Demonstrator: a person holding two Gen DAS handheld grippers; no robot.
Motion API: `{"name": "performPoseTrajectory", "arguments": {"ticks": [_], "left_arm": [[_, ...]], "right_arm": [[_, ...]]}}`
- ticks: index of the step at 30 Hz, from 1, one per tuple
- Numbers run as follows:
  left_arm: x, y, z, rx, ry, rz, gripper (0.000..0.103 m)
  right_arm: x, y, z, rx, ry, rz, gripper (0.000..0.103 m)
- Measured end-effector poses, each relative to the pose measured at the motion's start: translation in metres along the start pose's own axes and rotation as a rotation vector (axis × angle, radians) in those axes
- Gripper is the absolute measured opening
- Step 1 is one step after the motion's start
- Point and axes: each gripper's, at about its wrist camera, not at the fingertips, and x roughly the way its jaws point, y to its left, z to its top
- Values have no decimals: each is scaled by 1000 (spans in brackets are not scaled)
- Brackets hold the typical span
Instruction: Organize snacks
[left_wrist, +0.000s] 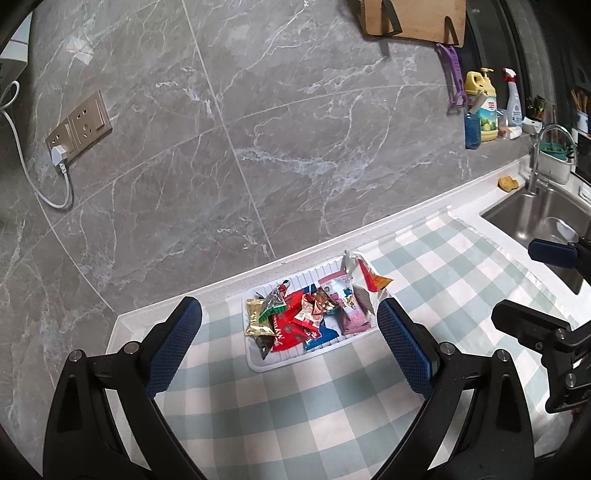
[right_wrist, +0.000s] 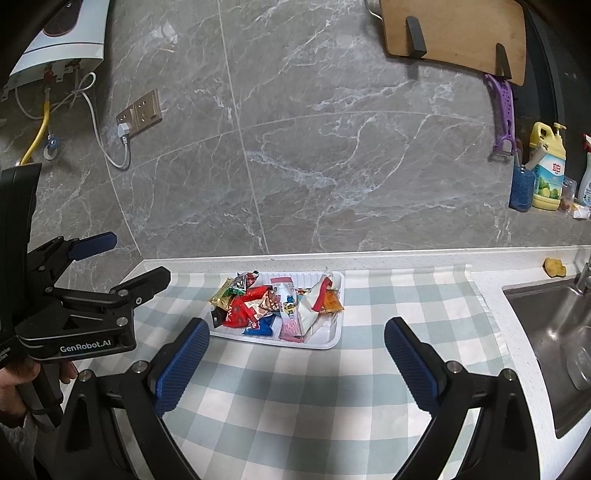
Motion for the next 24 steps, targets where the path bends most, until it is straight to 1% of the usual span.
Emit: {"name": "performPoseTrajectory", "arguments": {"ticks": [9,14,15,16,17,18,19,21,24], "left_arm": [[-11,-4,-3,5,-11,-12,97],[-17,-6,-8,4,-11,-56,97],[-20,-5,-11,-6,-21,-83,97],[-21,-3,-12,-16,-25,-93,97],[-21,-3,-14,-22,-21,-100,97],[-22,-2,-15,-24,-19,-107,97],[-22,-2,-17,-26,-23,-116,97],[-24,-1,-20,-35,-32,-139,97],[-25,3,-25,-75,-38,-194,97]], "right_arm": [[-8,1,-6,6,6,7,98],[-10,2,-13,7,20,36,97],[-10,2,-14,3,22,53,89],[-9,2,-16,5,34,66,82],[-7,2,-17,7,47,64,82],[-6,1,-17,7,49,65,79],[-6,1,-19,8,53,75,73],[-4,0,-20,8,64,83,70],[-5,-2,-22,11,67,83,70]]}}
